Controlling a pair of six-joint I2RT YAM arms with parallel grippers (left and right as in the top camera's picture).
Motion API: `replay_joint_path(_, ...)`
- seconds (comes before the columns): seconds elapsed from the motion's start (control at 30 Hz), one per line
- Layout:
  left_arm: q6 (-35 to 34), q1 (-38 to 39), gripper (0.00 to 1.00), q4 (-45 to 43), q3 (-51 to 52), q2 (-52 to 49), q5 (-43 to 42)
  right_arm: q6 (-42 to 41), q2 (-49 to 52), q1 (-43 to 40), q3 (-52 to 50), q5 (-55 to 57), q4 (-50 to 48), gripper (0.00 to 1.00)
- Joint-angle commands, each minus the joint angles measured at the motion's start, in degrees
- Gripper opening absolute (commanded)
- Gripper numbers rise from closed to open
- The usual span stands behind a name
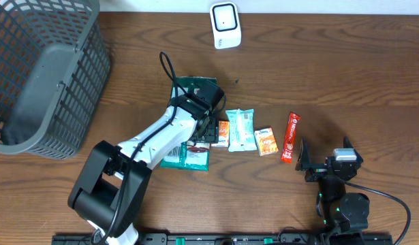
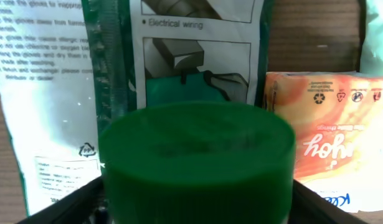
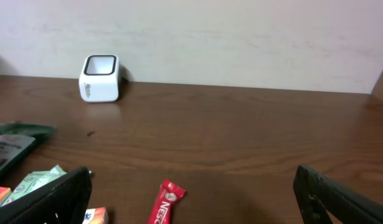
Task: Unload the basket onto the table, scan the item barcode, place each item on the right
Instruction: 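Carry the jar out and set it on the gloves pack, then release the jar and raise the left arm over the basket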
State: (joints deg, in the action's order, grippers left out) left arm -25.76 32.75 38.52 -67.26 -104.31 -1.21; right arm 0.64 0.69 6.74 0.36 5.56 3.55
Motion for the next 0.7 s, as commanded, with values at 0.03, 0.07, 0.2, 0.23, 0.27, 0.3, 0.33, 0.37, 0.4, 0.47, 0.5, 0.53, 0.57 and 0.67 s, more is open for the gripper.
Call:
replay_joint_path(0.03, -0.3, 0.1, 0.85, 0.1, -0.5, 0.3, 0.2, 0.3, -0.3, -0.3, 0.0, -0.1, 0.2, 0.99)
replay_joint_path(0.07, -0.3, 0.1, 0.87, 0.1, -0.5, 0.4, 0.2, 0.3, -0.3, -0.3, 0.0, -0.1, 0.2, 0.99)
replay_joint_path(0.2, -0.3, 0.1, 0.90, 0.1, -1.0, 0.8, 0.2, 0.3, -0.3, -0.3, 0.0, -0.1, 0.2, 0.99)
replay_joint_path(0.23, -0.3, 0.1, 0.90, 0.1, -1.2, 1.0, 0.2, 0.3, -0.3, -0.3, 0.0, -0.1, 0.2, 0.99)
replay_joint_path(0.27, -0.3, 0.1, 0.90, 0.1, -1.6, 1.5, 0.2, 0.3, -0.3, -0.3, 0.0, -0.1, 0.2, 0.99)
replay_joint_path(0.3, -0.3, 0.1, 0.91, 0.1, -1.9, 1.9, 0.2, 0.3, -0.3, -0.3, 0.0, -0.1, 0.2, 0.99)
replay_joint_path(0.33, -0.3, 0.1, 0.91, 0.1, -2.1, 2.4, 0.2, 0.3, -0.3, -0.3, 0.0, -0.1, 0.2, 0.99)
replay_joint_path(0.37, -0.3, 0.1, 0.91, 0.0, -2.4, 3.2, 0.1, 0.3, -0.3, -0.3, 0.0, -0.1, 0.2, 0.99)
replay_joint_path(0.4, -0.3, 0.1, 0.91, -0.1, -2.5, 3.9, 0.2, 0.3, -0.3, -0.3, 0.0, -0.1, 0.2, 0.99)
replay_joint_path(0.47, -0.3, 0.1, 0.91, -0.1, -2.6, 5.5, 0.2, 0.3, -0.3, -0.3, 0.0, -0.1, 0.2, 0.99)
replay_joint_path(0.5, -0.3, 0.1, 0.91, -0.1, -2.6, 6.4, 0.2, 0.3, -0.3, -0.3, 0.0, -0.1, 0.2, 0.99)
replay_joint_path(0.53, -0.3, 0.1, 0.91, -0.1, -2.6, 7.4, 0.2, 0.3, -0.3, -0.3, 0.0, -0.1, 0.2, 0.99)
replay_joint_path(0.57, -0.3, 0.1, 0.91, -0.1, -2.6, 8.0, 0.2, 0.3, -0.3, -0.3, 0.0, -0.1, 0.2, 0.99)
replay_joint_path(0.67, -0.3, 0.1, 0.91, -0.3, -2.6, 10.5, 0.2, 0.3, -0.3, -0.3, 0.0, -0.1, 0.2, 0.99)
